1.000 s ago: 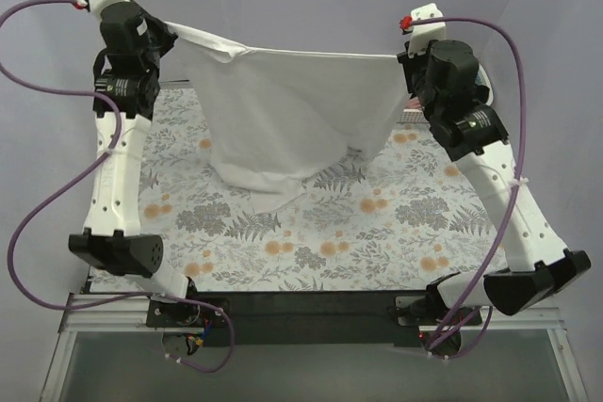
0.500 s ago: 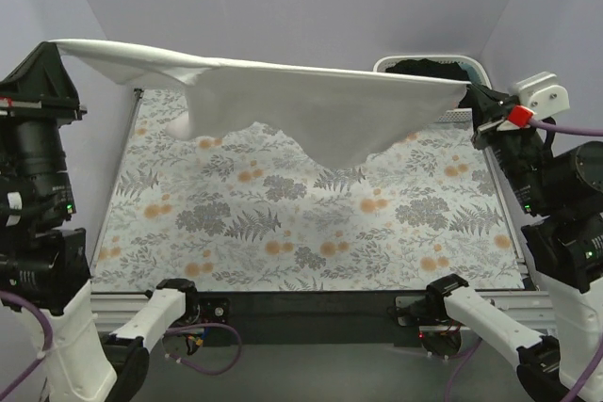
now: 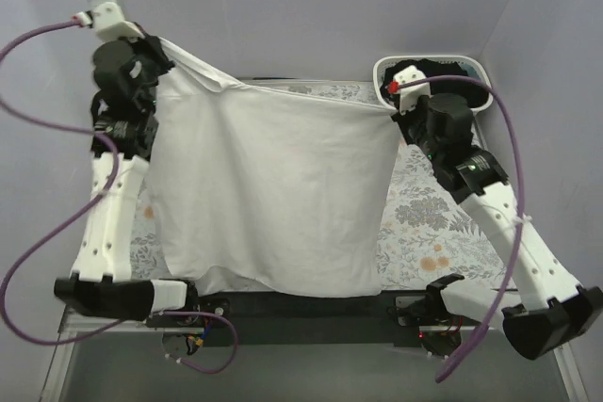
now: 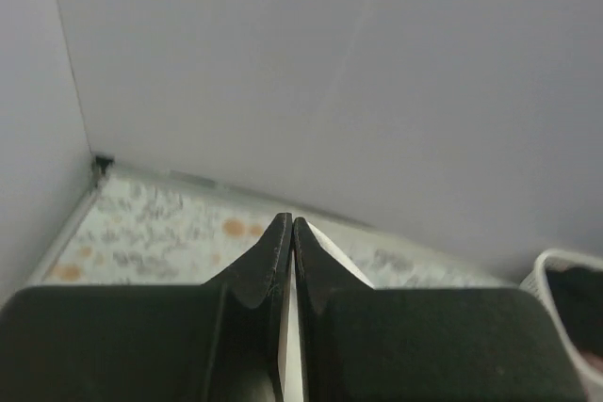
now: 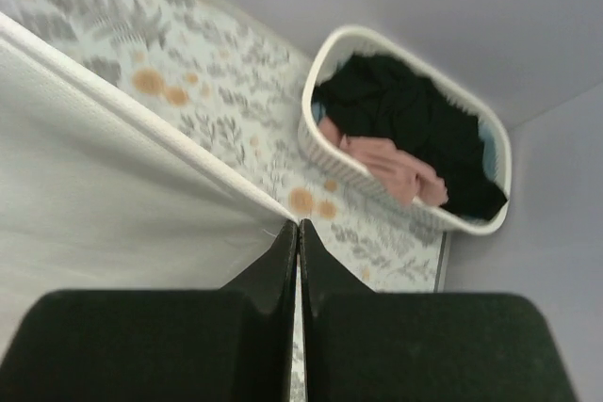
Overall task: Fold and stack the t-shirts
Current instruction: Flatten the tshirt out
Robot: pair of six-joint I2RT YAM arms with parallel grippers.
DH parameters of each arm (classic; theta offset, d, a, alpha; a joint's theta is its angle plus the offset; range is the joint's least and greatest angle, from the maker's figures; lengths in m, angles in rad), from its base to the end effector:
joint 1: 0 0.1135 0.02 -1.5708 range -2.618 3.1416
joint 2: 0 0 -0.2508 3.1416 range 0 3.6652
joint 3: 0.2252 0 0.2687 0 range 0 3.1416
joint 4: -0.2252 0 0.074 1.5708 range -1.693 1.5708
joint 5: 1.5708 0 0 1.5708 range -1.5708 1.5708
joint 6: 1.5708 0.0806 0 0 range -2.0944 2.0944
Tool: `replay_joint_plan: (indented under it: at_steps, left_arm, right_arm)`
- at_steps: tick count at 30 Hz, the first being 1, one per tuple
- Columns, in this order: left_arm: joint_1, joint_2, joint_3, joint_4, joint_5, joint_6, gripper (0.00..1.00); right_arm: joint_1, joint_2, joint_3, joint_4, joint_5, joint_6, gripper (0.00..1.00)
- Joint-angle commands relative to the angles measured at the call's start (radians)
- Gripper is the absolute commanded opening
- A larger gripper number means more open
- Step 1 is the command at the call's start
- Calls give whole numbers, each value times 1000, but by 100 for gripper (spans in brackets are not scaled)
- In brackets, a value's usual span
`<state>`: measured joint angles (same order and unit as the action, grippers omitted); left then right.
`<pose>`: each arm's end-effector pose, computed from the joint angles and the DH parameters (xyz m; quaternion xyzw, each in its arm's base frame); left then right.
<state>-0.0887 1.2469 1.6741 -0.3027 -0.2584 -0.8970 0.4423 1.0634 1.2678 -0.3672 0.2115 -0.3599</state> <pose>0.3051 -0.0065 0.5333 -0.3469 0.5654 -0.2767 0.6953 0.2722 0.1102 0.4199 -0.2330 0.7245 -0.0539 0.6464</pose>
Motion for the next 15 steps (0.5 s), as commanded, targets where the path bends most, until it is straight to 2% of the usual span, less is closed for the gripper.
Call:
replay_joint_plan:
  at_steps: [1, 6, 11, 15]
  left_arm:
    - [1, 146, -144, 46, 37, -6, 0]
    - [1, 389, -304, 165, 105, -82, 0]
    - [4, 577, -329, 188, 146, -125, 0]
    - [14, 666, -295, 191, 173, -151, 0]
  right_arm:
    - [-17, 88, -90, 152, 129, -16, 1]
    - [-63, 308, -231, 426, 108, -21, 1]
    - [-94, 551, -168, 478, 85, -45, 1]
    - [-120, 662, -107, 482, 85, -77, 1]
